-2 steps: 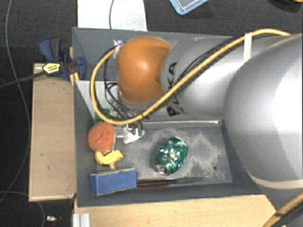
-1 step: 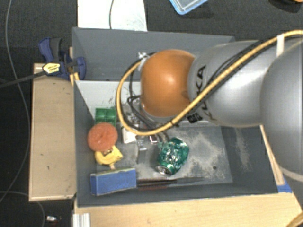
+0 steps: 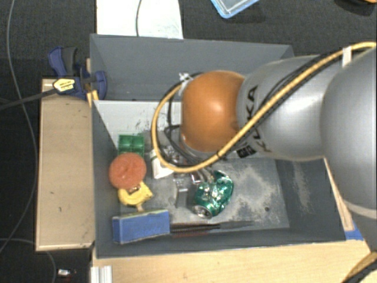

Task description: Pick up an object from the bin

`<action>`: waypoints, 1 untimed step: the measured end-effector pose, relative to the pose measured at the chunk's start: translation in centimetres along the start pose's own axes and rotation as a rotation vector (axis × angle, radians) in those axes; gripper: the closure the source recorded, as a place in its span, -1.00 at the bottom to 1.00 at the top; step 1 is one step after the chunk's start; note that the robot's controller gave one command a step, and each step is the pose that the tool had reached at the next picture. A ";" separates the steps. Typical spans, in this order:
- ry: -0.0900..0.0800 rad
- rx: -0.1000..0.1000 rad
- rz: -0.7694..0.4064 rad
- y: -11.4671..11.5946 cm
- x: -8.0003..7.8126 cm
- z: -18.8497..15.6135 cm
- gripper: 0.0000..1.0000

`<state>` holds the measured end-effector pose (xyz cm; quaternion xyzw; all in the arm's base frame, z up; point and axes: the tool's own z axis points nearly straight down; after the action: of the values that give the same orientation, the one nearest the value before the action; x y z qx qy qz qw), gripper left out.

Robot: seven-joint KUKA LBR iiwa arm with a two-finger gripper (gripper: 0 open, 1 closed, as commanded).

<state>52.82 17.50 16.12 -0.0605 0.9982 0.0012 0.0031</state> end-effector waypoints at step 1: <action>0.000 0.000 -0.140 -2.8 2.4 0.4 -1.00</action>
Offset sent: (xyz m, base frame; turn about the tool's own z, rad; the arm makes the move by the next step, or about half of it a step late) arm -0.0348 -0.0665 -0.0202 -0.2033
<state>50.79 14.38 15.69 -0.1303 0.9915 0.0009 0.0032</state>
